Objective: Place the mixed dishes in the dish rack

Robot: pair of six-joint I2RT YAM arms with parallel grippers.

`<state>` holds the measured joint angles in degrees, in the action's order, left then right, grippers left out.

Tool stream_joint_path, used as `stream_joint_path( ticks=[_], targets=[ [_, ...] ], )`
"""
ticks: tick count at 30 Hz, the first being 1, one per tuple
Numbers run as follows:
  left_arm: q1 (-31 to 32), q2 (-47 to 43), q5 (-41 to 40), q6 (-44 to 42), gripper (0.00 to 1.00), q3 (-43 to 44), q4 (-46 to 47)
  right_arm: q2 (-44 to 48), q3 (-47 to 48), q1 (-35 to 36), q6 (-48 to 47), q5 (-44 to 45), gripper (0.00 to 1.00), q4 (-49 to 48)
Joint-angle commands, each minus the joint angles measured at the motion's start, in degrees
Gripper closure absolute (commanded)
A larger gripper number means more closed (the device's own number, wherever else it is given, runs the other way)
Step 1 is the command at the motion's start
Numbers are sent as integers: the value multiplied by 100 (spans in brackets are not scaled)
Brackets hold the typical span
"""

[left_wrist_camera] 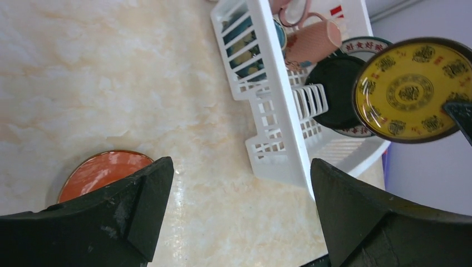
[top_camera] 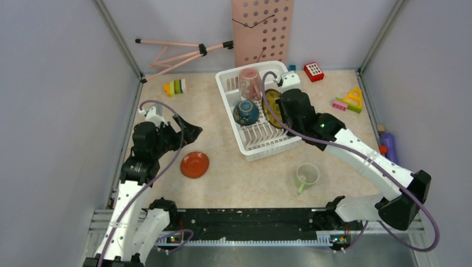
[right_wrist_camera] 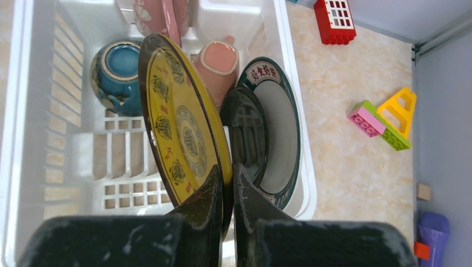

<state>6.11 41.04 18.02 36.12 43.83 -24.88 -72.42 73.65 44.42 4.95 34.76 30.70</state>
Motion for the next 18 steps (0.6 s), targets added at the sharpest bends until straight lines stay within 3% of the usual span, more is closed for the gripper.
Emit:
stream_joint_path(
  ticks=[1, 12, 18],
  targets=[
    [4, -71, -848, 200, 2, -47, -33, -101, 318, -4, -141, 321, 100, -105],
    [4, -53, -1422, 507, 2, -179, -197, -1543, 1037, -101, -205, 379, 100, 397],
    [4, -49, -1742, 497, 2, -73, -493, -1966, 1227, -107, -204, 1196, 100, 870]
  ],
)
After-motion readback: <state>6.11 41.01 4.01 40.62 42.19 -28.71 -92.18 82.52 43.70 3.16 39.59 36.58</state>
